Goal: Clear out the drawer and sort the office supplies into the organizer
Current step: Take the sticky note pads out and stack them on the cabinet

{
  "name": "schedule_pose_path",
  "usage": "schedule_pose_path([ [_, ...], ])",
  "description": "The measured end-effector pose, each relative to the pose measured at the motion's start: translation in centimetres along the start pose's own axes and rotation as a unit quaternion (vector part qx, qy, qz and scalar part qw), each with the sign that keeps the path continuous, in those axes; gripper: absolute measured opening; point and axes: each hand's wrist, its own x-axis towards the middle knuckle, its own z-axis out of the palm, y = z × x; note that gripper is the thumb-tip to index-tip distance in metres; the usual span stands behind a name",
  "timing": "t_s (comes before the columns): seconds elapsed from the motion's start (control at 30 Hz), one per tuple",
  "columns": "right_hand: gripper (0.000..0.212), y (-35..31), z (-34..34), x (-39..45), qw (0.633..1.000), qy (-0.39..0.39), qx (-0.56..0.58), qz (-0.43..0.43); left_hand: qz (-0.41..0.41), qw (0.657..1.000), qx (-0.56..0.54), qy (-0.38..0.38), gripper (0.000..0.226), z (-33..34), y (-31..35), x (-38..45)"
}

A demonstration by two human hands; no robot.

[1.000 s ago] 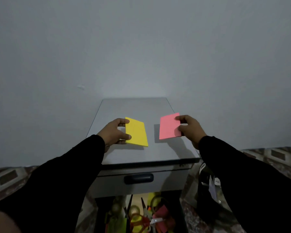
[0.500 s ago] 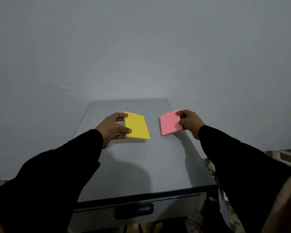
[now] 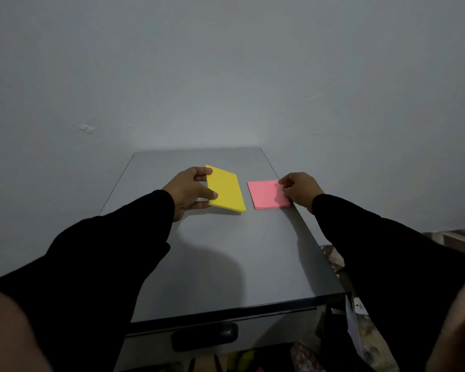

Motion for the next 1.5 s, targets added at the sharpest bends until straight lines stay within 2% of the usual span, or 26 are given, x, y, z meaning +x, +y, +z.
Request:
schedule_pose_path([
  [0.17,0.035,-0.1,-0.9,-1.1,1.000,-0.006,0.004,-0.017,-0.008,1.000,-0.021,-0.009,0.058,1.7,-0.5,1.7],
  [0.33,0.033,0.0,-1.7,-2.2,0.999,-0.022,0.009,-0.042,-0.024,0.999,-0.025,0.013,0.061,2.6,-0.9,3.5],
  [0.57,0.032,-0.1,-2.5,-3.0,0.999,-0.026,0.003,-0.044,-0.041,0.998,0.040,0.039,0.074,3.3,-1.6,4.6],
  [0.73,0.033,-1.0,-3.1,-4.6,0.998,-0.036,0.006,-0.045,-0.055,0.995,0.077,0.039,0.074,3.0,-1.3,3.5],
  [0.97,0.032,-3.8,-4.5,-10.6,0.995,-0.057,0.046,-0.061,0.036,0.984,0.172,0.002,0.052,1.6,0.1,-3.8],
  [1.1,0.035,-5.0,-4.6,-16.7,0.990,-0.090,0.053,-0.092,0.085,0.956,0.281,-0.004,0.046,0.5,-0.9,-10.4],
  [1.3,0.040,-4.3,-2.9,-26.2,0.981,-0.161,0.019,-0.108,0.090,0.925,0.368,-0.043,0.047,-0.2,-4.4,-20.2],
  [1.5,0.045,-0.5,0.8,-32.3,0.968,-0.230,-0.045,-0.087,0.027,0.943,0.329,-0.051,0.048,-1.0,-11.3,-25.7],
])
